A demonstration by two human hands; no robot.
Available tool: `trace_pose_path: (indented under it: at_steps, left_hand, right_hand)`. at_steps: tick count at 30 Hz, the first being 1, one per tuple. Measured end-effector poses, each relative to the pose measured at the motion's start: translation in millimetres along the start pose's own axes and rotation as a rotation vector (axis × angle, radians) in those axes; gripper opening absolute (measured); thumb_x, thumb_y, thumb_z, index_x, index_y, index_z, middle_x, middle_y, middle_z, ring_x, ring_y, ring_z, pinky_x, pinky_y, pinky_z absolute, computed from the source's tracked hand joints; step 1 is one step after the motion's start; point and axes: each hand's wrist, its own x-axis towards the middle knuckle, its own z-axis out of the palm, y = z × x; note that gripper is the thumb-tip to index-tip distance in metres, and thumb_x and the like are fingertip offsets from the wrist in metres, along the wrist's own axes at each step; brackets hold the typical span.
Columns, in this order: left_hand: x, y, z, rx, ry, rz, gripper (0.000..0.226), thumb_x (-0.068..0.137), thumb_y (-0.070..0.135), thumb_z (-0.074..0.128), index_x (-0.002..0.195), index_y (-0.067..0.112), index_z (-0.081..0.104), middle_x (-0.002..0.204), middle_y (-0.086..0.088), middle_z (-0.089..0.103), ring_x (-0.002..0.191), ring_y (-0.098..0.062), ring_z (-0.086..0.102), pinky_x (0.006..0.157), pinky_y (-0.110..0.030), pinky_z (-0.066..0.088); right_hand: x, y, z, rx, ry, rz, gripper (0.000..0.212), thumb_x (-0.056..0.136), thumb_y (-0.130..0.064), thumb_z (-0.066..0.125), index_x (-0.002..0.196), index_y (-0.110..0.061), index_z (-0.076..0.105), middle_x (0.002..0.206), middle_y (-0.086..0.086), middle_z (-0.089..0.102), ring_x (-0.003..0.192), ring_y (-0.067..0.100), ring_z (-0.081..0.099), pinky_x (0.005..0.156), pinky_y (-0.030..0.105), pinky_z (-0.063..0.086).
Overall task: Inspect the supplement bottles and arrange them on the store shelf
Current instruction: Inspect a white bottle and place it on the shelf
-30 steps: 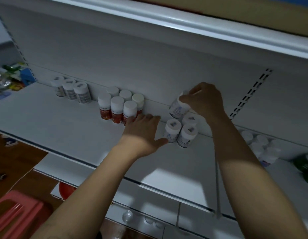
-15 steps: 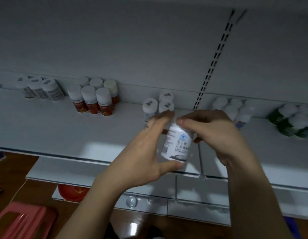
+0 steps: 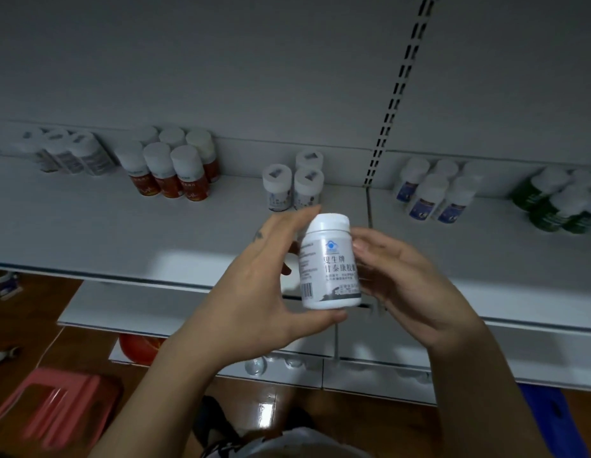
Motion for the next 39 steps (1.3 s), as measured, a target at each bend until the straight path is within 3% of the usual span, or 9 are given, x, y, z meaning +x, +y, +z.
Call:
trace_pose_path:
  at_steps: [4, 8, 17, 21, 26, 33, 39]
  left_hand:
    - [-5.2, -1.1, -0.5, 0.028, 0.012, -0.003, 0.093, 0.064, 0.053, 0.078, 0.143, 0.037, 0.032, 0.125, 0.027, 0.043, 0.115, 0.001, 0.049, 0.087, -0.013, 0.043]
    - [-6.5, -4.4, -0.4, 0.090, 0.009, -0.022, 0.093, 0.065, 0.053, 0.078, 0.142, 0.035, 0.030, 0.126, 0.026, 0.042, 0.119, 0.001, 0.046, 0.089, -0.011, 0.039]
    - [-10.1, -10.1, -2.3, 0.114, -0.005, -0.099, 0.091, 0.061, 0.057, 0.076, 0.132, 0.049, 0.021, 0.125, 0.039, 0.032, 0.112, 0.025, 0.030, 0.088, 0.003, 0.029]
    - [-10.9, -12.9, -5.1, 0.172, -0.015, -0.084, 0.103, 0.061, 0.057, 0.078, 0.143, 0.044, 0.017, 0.124, 0.035, 0.031, 0.117, 0.017, 0.031, 0.094, -0.001, 0.028]
    - [-7.7, -13.5, -6.0, 0.210, -0.005, -0.050, 0.100, 0.064, 0.053, 0.079, 0.142, 0.042, 0.019, 0.133, 0.023, 0.034, 0.124, 0.005, 0.035, 0.099, -0.012, 0.030]
    - [-4.5, -12.2, -6.9, 0.142, 0.009, -0.040, 0.094, 0.064, 0.053, 0.078, 0.142, 0.039, 0.028, 0.130, 0.027, 0.039, 0.118, 0.007, 0.042, 0.091, -0.008, 0.038]
    - [-5.3, -13.9, -7.5, 0.125, 0.014, -0.071, 0.095, 0.063, 0.048, 0.082, 0.142, 0.036, 0.031, 0.131, 0.029, 0.041, 0.117, 0.012, 0.042, 0.094, -0.006, 0.036]
  right_hand:
    - [-3.6, 7.9, -2.2, 0.128, -0.154, 0.055, 0.062, 0.077, -0.021, 0.070, 0.136, -0.008, 0.054, 0.124, 0.023, 0.064, 0.110, 0.032, 0.063, 0.094, 0.041, 0.052]
    - [-1.4, 6.7, 5.9, 0.155, -0.194, 0.032, 0.058, 0.077, -0.003, 0.060, 0.134, -0.009, 0.053, 0.110, 0.020, 0.069, 0.095, 0.026, 0.067, 0.083, 0.033, 0.055]
    - [1.7, 8.0, 13.3, 0.054, -0.170, -0.005, 0.058, 0.074, -0.002, 0.061, 0.130, -0.014, 0.053, 0.107, 0.014, 0.071, 0.092, 0.025, 0.068, 0.078, 0.032, 0.056]
    - [3.0, 7.7, 15.7, 0.026, -0.165, 0.004, 0.057, 0.073, -0.004, 0.064, 0.128, -0.016, 0.054, 0.109, 0.013, 0.071, 0.095, 0.026, 0.068, 0.081, 0.035, 0.055]
    - [8.8, 8.1, 17.5, 0.038, -0.155, 0.022, 0.059, 0.072, -0.004, 0.066, 0.129, -0.012, 0.054, 0.109, 0.014, 0.071, 0.093, 0.026, 0.069, 0.079, 0.034, 0.057]
    - [11.1, 11.6, 15.1, 0.170, -0.212, 0.030, 0.055, 0.076, -0.002, 0.054, 0.131, -0.005, 0.053, 0.117, 0.022, 0.065, 0.100, 0.030, 0.063, 0.083, 0.036, 0.053]
    - [12.6, 13.9, 11.8, 0.181, -0.237, 0.019, 0.054, 0.075, 0.000, 0.052, 0.128, -0.010, 0.055, 0.109, 0.015, 0.068, 0.095, 0.025, 0.065, 0.078, 0.033, 0.055]
